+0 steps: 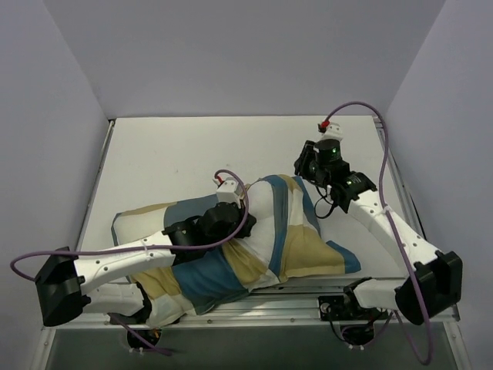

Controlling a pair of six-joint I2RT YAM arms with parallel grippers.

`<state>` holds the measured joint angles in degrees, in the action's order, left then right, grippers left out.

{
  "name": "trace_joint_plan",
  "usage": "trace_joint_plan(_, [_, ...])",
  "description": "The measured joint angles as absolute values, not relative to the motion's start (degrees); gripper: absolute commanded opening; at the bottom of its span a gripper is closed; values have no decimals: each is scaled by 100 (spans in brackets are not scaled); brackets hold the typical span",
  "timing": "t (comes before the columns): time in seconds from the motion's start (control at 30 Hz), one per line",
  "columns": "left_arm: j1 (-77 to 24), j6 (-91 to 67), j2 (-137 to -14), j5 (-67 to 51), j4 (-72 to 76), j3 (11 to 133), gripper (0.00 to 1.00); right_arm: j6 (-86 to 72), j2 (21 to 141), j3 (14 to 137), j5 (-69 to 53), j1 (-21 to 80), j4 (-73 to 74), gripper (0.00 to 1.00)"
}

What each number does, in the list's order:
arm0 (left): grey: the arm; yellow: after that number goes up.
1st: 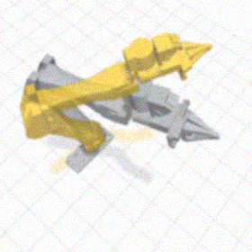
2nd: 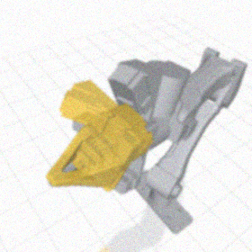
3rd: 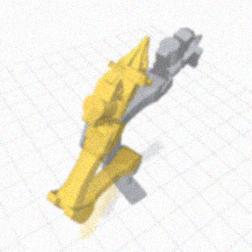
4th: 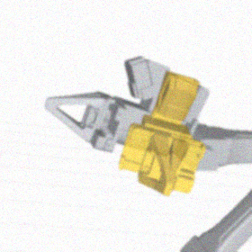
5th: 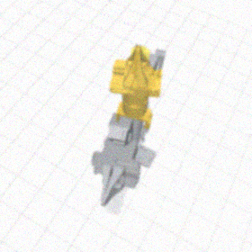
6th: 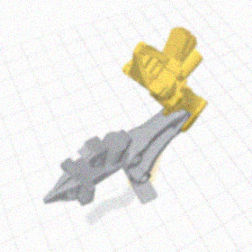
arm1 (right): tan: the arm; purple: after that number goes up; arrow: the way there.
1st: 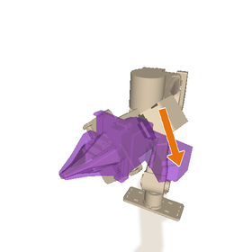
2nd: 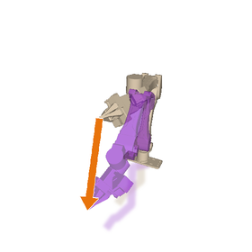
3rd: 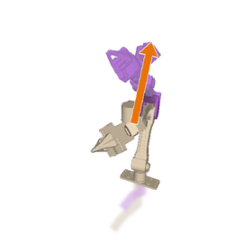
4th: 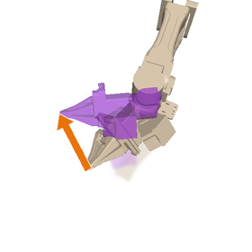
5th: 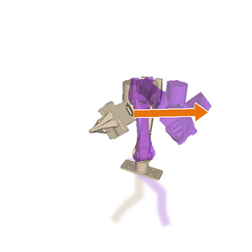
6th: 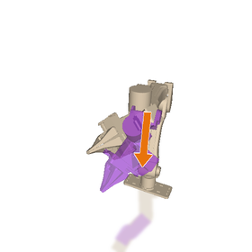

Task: Remove the pillowcase from the pillow

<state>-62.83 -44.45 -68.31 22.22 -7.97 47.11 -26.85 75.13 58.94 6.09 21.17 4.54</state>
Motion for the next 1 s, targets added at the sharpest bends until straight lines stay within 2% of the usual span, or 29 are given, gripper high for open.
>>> trace_joint_plan(0.13, [-6237, -4298, -7273, 2161, -620, 4939, 2, -2519, 6899, 6252, 615, 2812, 563, 43])
trace_joint_plan(0.2, [-6195, -4215, -7456, 2108, -580, 5052, 2, -2480, 6803, 6333, 722, 3177, 652, 45])
trace_joint_plan(0.4, [-6154, -4038, -7752, 2014, -582, 5284, 2, -2506, 7107, 6104, 1166, 4178, 991, 44])
trace_joint_plan(0.53, [-6145, -3997, -7760, 1970, -580, 5293, 2, -2596, 7371, 5765, 1568, 4366, 1144, 32])
trace_joint_plan(0.63, [-6141, -3999, -7762, 1964, -561, 5293, 2, -2720, 7411, 5682, 1927, 4372, 1140, 27])
trace_joint_plan(1.0, [-6029, -4141, -7688, 1872, -373, 5120, 2, -2867, 7312, 5459, 2053, 3898, 1031, 29])
